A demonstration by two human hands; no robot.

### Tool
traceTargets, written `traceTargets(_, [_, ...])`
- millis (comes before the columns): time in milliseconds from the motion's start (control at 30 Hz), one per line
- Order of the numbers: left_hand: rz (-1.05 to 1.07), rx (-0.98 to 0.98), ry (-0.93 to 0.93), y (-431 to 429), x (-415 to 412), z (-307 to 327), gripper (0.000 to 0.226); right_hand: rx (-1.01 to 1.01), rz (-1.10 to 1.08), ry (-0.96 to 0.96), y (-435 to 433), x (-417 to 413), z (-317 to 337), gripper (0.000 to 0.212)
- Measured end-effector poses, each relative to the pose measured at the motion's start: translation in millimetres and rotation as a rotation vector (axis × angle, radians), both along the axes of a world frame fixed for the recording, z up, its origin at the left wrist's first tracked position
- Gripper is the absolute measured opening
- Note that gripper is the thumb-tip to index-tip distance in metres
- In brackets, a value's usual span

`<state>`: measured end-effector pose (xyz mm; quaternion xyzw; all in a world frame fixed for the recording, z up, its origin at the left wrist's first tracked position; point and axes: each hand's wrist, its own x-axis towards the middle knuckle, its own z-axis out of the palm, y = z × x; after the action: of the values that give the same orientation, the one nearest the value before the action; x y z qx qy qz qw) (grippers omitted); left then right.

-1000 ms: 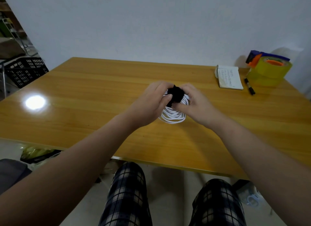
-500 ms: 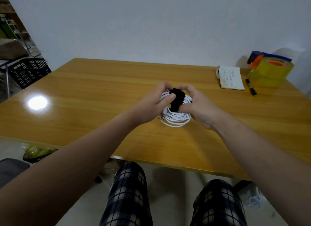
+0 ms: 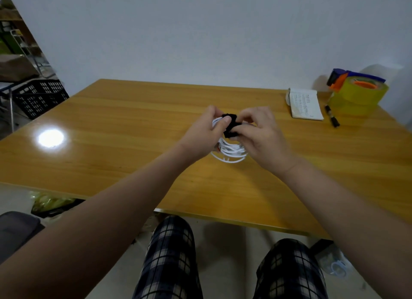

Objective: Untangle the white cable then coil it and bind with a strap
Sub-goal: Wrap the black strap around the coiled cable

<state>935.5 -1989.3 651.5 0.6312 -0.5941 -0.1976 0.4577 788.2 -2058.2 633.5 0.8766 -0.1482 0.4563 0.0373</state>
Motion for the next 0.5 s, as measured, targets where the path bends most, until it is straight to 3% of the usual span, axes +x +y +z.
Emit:
traceTargets(100, [0.132,-0.005,-0.09,-11,5,-2,0.015,0.148,0.05,-0.025,14,3,-1,0.016])
traceTargets(200, [0.232,0.046,0.0,-15,20,-6,0.017,0.298,0.109,-0.029,28,3,-11,0.013])
traceTargets(333, [0.093,-0.031,-0.202,0,18,-17,0.012,0.816,0.025,-0.348,15,0,-5,0.007])
traceTargets(500, [-0.055,-0.093,-0.242,7,7,-20,0.01,1.135,0.01,-0.468,-3,2,-1,0.021])
